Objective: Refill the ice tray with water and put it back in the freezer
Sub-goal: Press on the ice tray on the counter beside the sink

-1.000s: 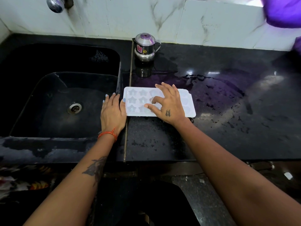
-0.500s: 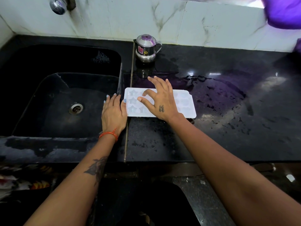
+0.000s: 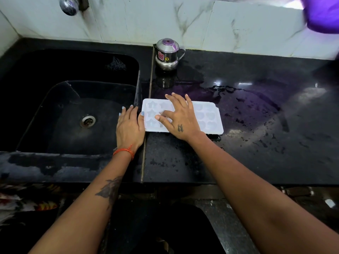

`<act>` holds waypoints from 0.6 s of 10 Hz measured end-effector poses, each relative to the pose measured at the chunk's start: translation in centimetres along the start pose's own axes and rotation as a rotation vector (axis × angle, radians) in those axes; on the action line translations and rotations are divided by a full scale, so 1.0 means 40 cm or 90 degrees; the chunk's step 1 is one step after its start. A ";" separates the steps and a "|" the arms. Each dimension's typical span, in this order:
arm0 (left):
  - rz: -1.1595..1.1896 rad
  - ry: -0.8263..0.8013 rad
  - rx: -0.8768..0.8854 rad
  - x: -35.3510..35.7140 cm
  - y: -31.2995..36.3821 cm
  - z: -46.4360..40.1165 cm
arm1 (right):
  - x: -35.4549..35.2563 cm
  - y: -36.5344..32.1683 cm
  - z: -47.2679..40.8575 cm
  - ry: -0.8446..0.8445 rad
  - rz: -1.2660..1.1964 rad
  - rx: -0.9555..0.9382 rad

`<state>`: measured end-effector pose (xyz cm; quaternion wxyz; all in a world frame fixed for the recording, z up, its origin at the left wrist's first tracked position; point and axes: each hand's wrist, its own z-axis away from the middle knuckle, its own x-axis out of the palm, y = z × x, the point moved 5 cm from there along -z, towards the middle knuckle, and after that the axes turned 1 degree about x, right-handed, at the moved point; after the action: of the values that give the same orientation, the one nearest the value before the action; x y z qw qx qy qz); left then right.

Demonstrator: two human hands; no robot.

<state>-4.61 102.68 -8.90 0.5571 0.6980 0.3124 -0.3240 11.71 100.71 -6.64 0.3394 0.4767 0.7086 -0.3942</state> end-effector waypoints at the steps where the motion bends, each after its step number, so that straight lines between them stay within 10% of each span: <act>1: -0.002 0.000 0.001 0.000 0.001 0.001 | 0.002 0.000 0.000 0.008 0.004 -0.002; 6: -0.004 -0.003 0.001 -0.001 0.002 0.000 | 0.000 0.000 0.003 0.032 0.012 0.006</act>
<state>-4.56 102.68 -8.81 0.5560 0.6969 0.3131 -0.3274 11.74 100.62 -6.69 0.3226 0.4948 0.7107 -0.3821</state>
